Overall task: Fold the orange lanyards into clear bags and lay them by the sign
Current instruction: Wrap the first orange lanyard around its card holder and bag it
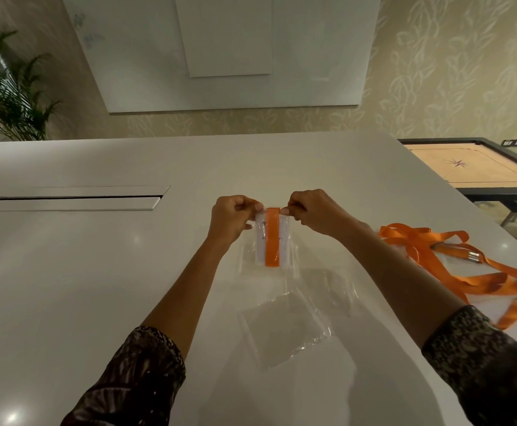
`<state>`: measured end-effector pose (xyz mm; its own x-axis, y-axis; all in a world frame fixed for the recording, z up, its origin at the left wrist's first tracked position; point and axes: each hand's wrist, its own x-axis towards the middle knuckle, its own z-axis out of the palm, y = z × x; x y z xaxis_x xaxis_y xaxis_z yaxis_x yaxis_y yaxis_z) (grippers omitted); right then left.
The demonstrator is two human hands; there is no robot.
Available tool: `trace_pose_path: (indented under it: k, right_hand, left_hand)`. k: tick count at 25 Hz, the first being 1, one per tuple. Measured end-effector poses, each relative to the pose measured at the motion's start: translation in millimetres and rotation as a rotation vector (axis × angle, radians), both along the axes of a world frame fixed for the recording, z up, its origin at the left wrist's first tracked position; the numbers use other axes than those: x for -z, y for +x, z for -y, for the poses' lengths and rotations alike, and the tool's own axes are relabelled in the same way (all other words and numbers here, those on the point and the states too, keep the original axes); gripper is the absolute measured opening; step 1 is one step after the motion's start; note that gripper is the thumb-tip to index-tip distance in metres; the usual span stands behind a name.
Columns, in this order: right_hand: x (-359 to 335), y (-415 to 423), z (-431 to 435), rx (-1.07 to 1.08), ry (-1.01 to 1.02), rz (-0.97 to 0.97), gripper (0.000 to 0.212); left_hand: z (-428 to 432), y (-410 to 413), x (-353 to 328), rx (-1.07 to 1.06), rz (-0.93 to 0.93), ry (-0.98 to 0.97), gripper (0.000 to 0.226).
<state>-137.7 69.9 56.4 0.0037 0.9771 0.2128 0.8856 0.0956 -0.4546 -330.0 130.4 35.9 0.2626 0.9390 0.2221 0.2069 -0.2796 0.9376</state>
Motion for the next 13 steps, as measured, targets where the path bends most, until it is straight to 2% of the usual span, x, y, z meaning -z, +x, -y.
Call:
trace_pose_path:
  k: [5,9,13]
  right_hand:
    - [1.4,-1.3,-0.3,-0.027,-0.03,-0.023,0.01]
    - [2.5,-0.3,1.7,-0.005,-0.043,-0.105,0.009]
    - [3.4,-4.5,-1.2,0.008,-0.056,-0.09,0.009]
  left_hand:
    - [-4.0,-8.4,-1.8,0.031,-0.035,-0.006,0.006]
    - [-6.1,-19.0,-6.3,0.068,-0.187,0.181,0.005]
    - [-7.2,-23.4,-13.9,0.051,-0.304,0.261,0.004]
